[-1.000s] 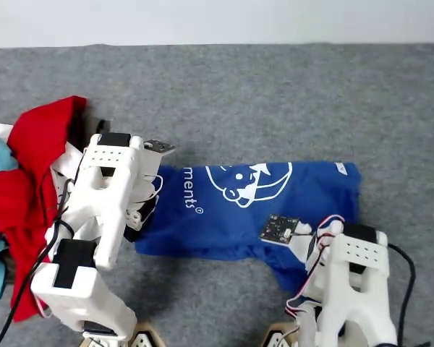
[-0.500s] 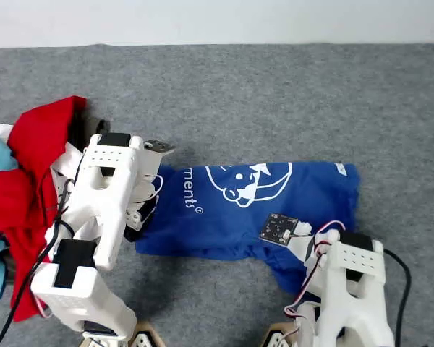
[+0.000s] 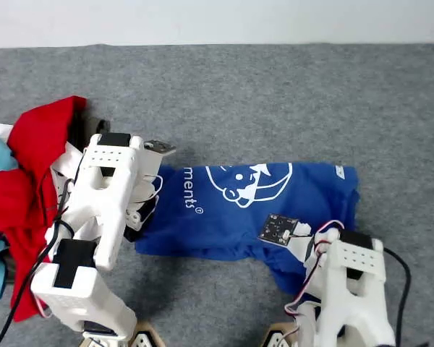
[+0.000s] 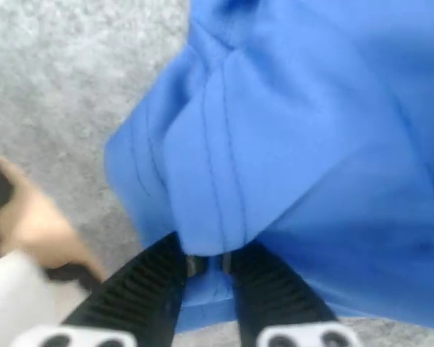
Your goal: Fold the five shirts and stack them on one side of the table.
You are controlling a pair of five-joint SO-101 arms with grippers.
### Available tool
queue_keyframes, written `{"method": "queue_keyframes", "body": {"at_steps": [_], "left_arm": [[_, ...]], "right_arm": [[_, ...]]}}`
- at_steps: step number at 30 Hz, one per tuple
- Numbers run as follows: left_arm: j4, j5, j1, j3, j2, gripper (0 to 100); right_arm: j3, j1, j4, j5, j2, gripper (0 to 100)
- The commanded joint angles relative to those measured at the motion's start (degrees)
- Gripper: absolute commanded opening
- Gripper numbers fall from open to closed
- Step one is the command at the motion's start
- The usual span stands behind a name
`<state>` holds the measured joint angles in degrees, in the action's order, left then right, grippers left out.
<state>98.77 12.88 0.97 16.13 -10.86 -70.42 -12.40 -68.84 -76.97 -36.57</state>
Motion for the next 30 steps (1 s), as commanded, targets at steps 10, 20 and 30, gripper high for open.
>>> {"method": "queue_keyframes", "body": {"at_steps": [10, 20, 30], "left_arm": [[1.67, 1.41, -0.09, -0.13, 2.11, 0], [1.67, 1.41, -0.09, -0.13, 2.11, 0], [1.67, 1.41, -0.09, -0.13, 2.11, 0]], "right_arm": [[5.8, -3.12, -11.47, -5.27, -0.75, 23.9], [-3.6, -3.38, 4.79, -5.01, -0.66, 23.7], [-3.6, -3.38, 6.11, -5.1, -0.75, 1.4]]}}
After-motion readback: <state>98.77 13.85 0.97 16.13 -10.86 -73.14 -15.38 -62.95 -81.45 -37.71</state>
